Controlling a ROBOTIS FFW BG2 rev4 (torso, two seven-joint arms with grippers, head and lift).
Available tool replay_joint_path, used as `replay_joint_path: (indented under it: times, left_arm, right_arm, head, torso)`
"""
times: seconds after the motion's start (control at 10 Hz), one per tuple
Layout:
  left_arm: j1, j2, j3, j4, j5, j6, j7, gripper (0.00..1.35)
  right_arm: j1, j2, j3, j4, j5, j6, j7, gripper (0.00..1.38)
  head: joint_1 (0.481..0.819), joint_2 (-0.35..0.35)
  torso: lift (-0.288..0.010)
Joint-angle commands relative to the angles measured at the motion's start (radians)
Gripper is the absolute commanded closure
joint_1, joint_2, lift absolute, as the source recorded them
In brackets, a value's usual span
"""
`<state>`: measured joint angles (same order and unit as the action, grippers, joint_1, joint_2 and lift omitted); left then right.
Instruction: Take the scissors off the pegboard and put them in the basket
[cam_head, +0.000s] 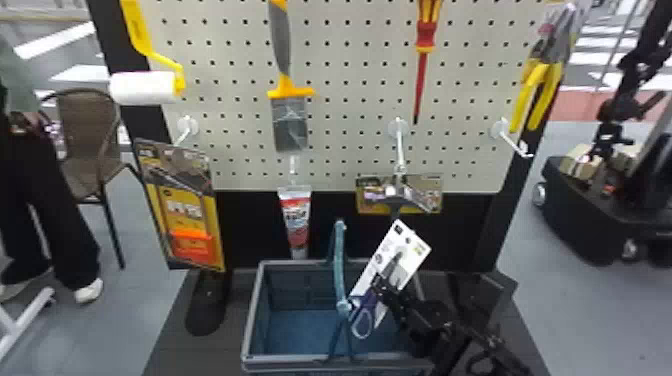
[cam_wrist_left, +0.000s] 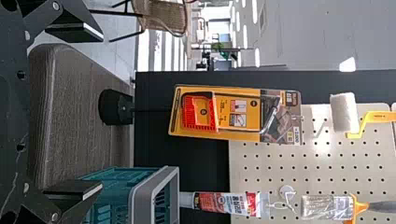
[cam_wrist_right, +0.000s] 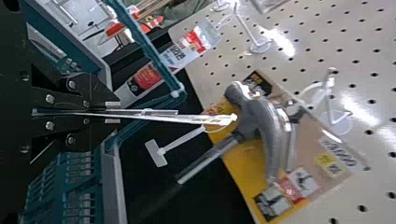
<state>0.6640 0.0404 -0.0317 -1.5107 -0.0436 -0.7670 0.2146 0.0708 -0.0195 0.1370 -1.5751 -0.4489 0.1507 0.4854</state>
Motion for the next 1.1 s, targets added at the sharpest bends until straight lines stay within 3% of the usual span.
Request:
replay_joint_path:
  times: [0.0,0.4,0.5,0.7,0.9,1.0]
  left_arm:
    - [-0.002,0.0,-0.002,0.002,-0.001,0.0,0.0,0.19]
    - [-0.002,0.001,-0.002,0.005,0.001,-0.002,0.0,0.19]
    - [-0.002,0.001,-0.002,0.005,0.001,-0.003,0.0,0.19]
    - [-0.004,0.001,-0.002,0.005,-0.001,-0.003,0.0,0.19]
    - [-0.004,0.001,-0.002,0.005,-0.001,-0.005,0.0,0.19]
    - [-0.004,0.001,-0.002,0.007,-0.001,-0.006,0.0,0.19]
  right_arm:
    - [-0.019,-0.003,0.023,0.055,-0.01,-0.025,0.002,1.23]
    - [-0.049,-0.011,0.075,0.133,-0.007,-0.083,0.002,1.2]
    - [-0.049,-0.011,0.076,0.133,-0.005,-0.086,0.001,0.84]
    - [-0.051,-0.013,0.076,0.131,-0.004,-0.088,0.001,0.59]
    - [-0.053,-0.013,0.076,0.131,-0.004,-0.088,0.001,0.21]
    - [-0.053,-0.013,0.076,0.128,-0.004,-0.088,0.001,0.14]
  head:
    - [0.549,0.0]
    - [0.549,0.0]
    - [0.549,0.0]
    - [0.549,0.0]
    - [0.549,0.0]
    - [0.549,0.0]
  torso:
    - [-0.1]
    - [-0.1]
    - [-0.1]
    - [-0.1]
    - [-0.1]
    - [-0.1]
